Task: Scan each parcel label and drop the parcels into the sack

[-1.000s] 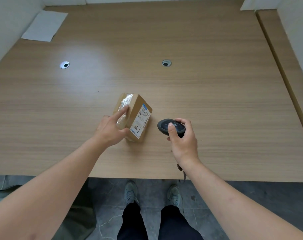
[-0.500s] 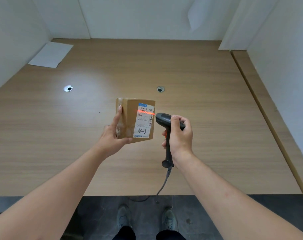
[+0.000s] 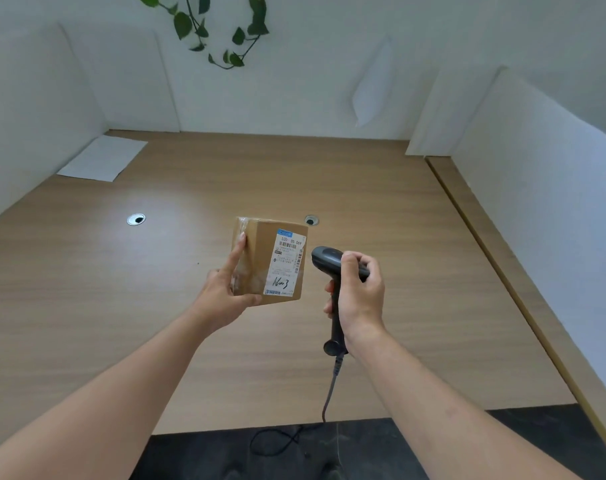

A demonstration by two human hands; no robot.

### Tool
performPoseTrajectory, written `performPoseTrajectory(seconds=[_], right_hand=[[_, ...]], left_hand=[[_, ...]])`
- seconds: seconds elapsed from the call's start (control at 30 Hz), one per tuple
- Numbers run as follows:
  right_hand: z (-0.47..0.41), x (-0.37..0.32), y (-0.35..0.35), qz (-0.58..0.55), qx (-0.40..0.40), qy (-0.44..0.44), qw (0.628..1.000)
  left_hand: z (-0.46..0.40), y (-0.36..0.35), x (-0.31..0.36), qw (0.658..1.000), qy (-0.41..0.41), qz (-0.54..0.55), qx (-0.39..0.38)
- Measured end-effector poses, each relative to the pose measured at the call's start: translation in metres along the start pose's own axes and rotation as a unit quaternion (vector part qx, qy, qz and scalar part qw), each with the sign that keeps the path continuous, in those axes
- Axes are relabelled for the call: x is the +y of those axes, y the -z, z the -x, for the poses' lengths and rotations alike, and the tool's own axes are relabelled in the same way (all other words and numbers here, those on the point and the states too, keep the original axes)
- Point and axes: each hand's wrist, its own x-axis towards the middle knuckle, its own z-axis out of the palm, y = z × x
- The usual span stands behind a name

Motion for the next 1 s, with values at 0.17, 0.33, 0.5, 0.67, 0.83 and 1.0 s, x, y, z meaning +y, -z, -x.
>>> performPoseTrajectory(seconds=[0.17,0.33,0.5,0.67,0.83,1.0], right_hand=[[0.01,-0.002,-0.009,0.029,0.008,0.023,0.999],[0.018,-0.003,-0.033,0.095,-0.016,0.108,0.989],[0.036,0.001,-0.058,0.137,-0.065,0.131,0.98],[0.052,0.006,-0.066,0.15,-0.14,0.145,0.968],[0.075,0.021,-0.06,0.174,-0.234,0.149,0.945],[0.112,0.044,-0.062,0.186,-0.334,0.13,0.915]], left_hand=[[0.006,0.014,0.011,0.999,-0.043,0.003,0.0],[0.014,0.035,0.031,0.995,-0.075,-0.063,0.027],[0.028,0.055,0.031,0.986,-0.06,-0.135,0.071],[0.059,0.064,0.02,0.973,-0.014,-0.186,0.134],[0.12,0.059,0.006,0.951,0.055,-0.191,0.237],[0.199,0.056,-0.021,0.942,0.107,-0.15,0.282]])
